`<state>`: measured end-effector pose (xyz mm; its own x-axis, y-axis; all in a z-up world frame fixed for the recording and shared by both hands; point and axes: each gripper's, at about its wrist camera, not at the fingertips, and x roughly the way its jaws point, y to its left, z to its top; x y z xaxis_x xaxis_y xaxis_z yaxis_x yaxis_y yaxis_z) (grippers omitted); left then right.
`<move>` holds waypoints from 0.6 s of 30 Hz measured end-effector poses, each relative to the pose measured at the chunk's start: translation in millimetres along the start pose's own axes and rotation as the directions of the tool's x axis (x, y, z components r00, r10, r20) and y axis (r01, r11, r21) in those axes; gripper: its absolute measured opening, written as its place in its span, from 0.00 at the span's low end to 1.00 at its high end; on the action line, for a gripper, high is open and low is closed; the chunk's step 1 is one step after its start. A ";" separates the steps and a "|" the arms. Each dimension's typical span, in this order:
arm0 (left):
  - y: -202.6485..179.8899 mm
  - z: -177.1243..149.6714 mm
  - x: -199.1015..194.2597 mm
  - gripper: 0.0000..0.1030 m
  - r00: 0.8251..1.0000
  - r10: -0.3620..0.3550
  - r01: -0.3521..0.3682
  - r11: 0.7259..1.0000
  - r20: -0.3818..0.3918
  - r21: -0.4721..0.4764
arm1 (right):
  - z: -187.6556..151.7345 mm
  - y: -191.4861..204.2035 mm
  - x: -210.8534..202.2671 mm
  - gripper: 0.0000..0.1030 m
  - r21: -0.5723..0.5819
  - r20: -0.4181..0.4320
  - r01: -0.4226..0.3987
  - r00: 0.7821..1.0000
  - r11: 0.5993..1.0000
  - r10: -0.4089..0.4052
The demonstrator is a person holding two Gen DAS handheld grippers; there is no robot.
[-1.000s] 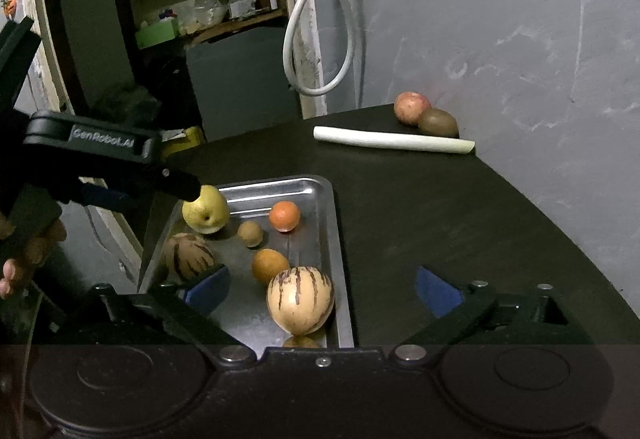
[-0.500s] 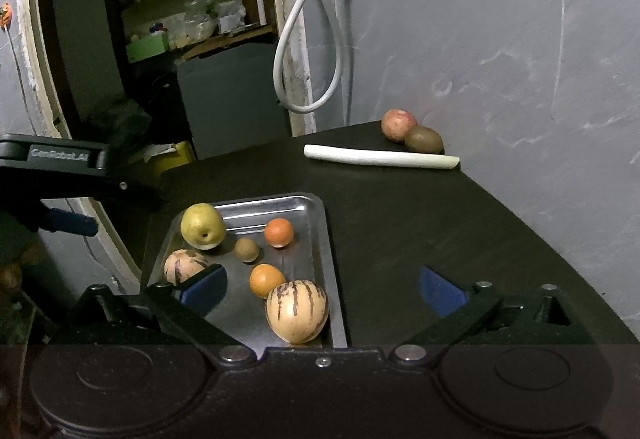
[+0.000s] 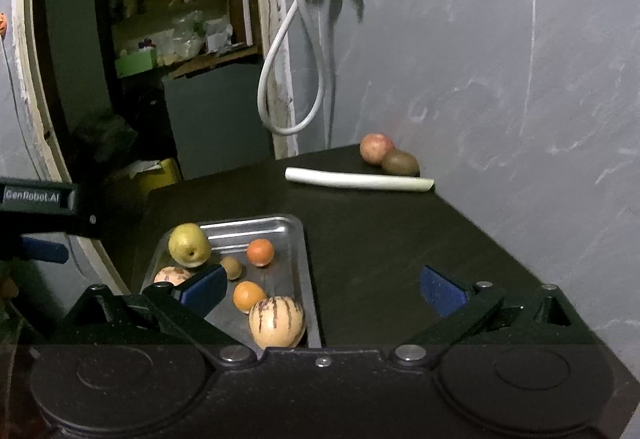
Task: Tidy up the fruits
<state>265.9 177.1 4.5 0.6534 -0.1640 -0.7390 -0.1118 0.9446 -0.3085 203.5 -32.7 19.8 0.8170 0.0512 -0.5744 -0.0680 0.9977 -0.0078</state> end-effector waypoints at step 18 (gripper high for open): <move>-5.6 -39.9 -35.8 0.99 0.992 0.044 -0.050 0.998 0.114 0.047 | -12.2 -7.0 -32.5 0.99 0.071 0.074 0.065 0.995 0.995 -0.070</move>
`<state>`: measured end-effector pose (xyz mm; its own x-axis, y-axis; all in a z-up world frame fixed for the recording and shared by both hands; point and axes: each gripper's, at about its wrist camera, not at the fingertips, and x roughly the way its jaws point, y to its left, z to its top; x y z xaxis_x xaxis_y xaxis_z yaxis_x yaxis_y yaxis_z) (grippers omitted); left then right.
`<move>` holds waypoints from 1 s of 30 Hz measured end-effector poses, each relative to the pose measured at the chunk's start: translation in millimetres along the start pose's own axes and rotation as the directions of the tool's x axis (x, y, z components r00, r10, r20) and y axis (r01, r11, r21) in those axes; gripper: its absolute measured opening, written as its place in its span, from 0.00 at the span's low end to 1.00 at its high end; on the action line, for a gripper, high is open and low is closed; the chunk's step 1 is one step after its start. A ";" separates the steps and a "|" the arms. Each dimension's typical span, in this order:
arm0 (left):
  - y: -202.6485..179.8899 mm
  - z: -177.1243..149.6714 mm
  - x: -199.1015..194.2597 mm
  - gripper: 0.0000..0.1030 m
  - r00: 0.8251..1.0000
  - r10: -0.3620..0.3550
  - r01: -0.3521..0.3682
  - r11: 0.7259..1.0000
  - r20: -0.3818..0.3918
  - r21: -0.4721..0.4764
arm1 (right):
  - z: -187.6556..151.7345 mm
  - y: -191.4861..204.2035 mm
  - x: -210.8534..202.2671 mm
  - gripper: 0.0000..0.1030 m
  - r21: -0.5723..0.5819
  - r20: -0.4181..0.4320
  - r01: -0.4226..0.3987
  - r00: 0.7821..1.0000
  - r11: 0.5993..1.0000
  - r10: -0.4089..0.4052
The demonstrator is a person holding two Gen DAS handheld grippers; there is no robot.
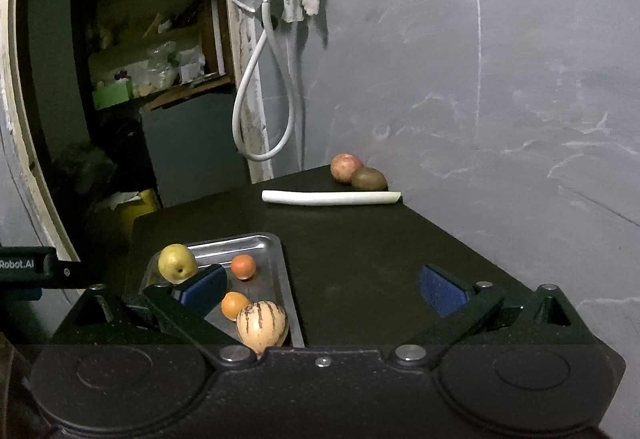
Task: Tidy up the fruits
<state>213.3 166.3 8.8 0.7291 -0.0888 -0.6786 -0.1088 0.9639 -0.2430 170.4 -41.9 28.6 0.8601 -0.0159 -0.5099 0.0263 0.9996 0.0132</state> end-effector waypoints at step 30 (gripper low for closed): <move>-13.1 -39.7 -43.9 0.99 0.992 0.053 -0.059 0.997 0.112 0.050 | -15.5 -14.5 -24.4 0.99 -0.027 0.054 -0.089 0.994 0.996 0.090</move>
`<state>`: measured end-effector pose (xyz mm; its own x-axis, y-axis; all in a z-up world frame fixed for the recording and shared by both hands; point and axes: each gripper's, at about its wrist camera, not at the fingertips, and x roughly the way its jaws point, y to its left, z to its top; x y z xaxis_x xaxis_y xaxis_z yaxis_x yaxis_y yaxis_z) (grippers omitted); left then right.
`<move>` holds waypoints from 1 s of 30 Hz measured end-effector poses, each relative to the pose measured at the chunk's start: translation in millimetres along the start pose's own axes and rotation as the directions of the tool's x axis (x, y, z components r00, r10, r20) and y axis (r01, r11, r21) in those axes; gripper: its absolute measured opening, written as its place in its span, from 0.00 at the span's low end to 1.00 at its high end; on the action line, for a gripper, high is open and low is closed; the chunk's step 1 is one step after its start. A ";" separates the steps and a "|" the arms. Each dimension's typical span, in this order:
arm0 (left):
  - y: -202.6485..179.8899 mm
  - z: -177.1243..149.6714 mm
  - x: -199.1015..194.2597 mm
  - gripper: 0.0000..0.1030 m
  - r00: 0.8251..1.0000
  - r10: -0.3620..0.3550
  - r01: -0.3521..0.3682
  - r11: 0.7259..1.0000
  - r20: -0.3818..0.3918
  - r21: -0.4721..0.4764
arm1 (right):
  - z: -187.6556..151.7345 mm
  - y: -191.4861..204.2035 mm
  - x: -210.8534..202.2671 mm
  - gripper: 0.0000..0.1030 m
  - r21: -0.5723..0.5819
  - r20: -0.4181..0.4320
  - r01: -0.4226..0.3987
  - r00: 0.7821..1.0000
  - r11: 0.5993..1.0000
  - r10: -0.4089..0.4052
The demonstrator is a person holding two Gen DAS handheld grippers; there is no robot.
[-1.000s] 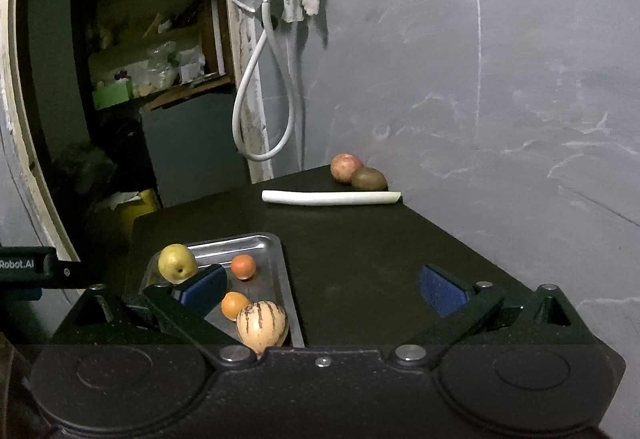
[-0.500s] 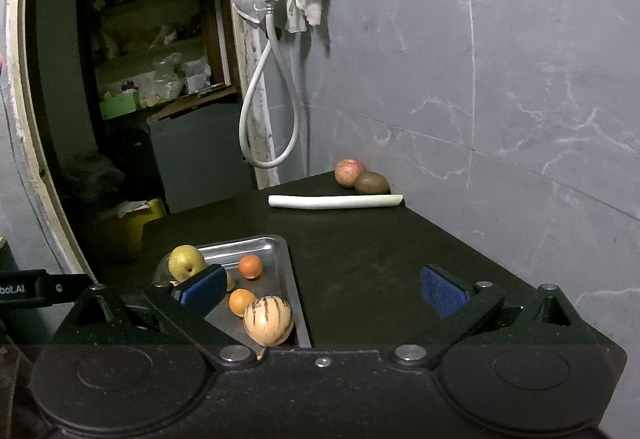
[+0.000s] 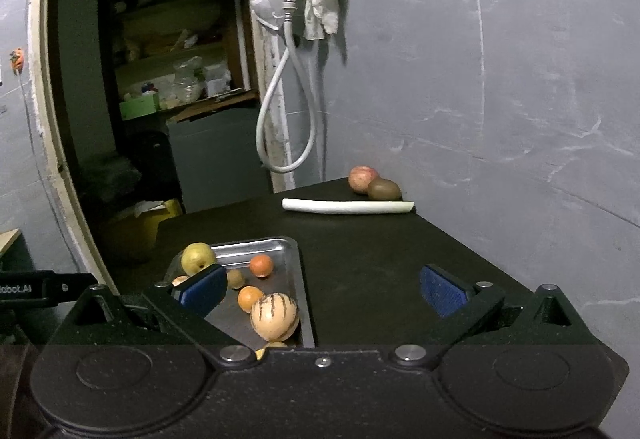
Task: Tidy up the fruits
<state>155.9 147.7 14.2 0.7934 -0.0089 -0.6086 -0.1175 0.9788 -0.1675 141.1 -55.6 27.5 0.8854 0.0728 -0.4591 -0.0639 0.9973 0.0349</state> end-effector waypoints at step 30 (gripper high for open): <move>-48.9 -39.0 -57.9 0.99 0.993 0.114 -0.113 0.991 0.011 -0.068 | 0.4 -51.2 -23.1 0.99 -0.048 -0.029 -0.179 0.984 0.983 0.178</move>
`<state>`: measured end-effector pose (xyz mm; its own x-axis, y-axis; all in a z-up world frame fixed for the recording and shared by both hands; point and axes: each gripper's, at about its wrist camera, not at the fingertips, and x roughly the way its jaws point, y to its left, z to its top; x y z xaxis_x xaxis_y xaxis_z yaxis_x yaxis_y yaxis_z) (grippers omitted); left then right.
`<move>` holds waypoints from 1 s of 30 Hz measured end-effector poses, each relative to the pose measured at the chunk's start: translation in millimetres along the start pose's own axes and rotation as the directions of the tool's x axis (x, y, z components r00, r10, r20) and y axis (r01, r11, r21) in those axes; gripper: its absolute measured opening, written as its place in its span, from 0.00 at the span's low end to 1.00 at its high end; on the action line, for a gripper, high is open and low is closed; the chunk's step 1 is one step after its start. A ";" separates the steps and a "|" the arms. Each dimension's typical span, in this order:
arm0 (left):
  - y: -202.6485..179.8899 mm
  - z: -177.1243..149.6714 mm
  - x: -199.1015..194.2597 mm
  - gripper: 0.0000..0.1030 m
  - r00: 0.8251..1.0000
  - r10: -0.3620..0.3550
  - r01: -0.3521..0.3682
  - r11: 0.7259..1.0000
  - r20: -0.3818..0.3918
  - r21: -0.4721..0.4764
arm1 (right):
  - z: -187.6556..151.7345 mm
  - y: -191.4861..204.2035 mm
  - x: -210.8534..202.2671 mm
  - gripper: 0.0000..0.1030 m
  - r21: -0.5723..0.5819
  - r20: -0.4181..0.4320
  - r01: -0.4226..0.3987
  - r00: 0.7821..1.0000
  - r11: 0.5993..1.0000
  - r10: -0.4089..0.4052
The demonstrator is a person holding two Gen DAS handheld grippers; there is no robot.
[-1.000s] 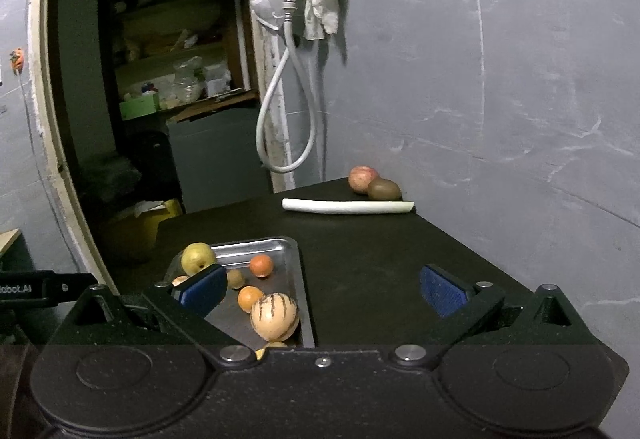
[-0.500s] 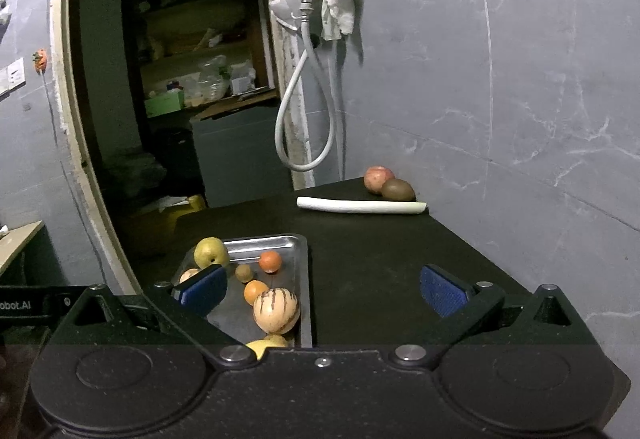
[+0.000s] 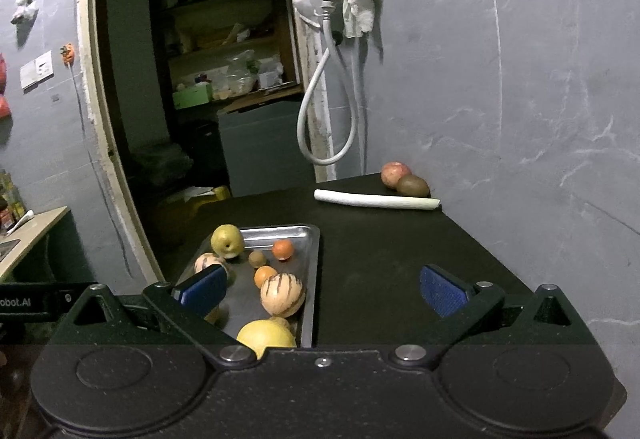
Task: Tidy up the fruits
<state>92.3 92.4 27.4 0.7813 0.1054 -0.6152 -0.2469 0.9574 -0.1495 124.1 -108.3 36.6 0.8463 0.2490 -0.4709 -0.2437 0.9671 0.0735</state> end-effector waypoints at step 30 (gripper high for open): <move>-27.9 -50.5 -46.5 0.99 0.997 0.074 -0.076 0.996 -0.032 -0.053 | -24.5 -28.1 -37.7 0.99 -0.033 -0.051 -0.111 0.993 0.993 0.109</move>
<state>34.0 47.2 21.1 0.7420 0.1671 -0.6493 -0.3353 0.9311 -0.1435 87.4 -146.2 30.8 0.7895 0.3500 -0.5041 -0.3515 0.9312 0.0961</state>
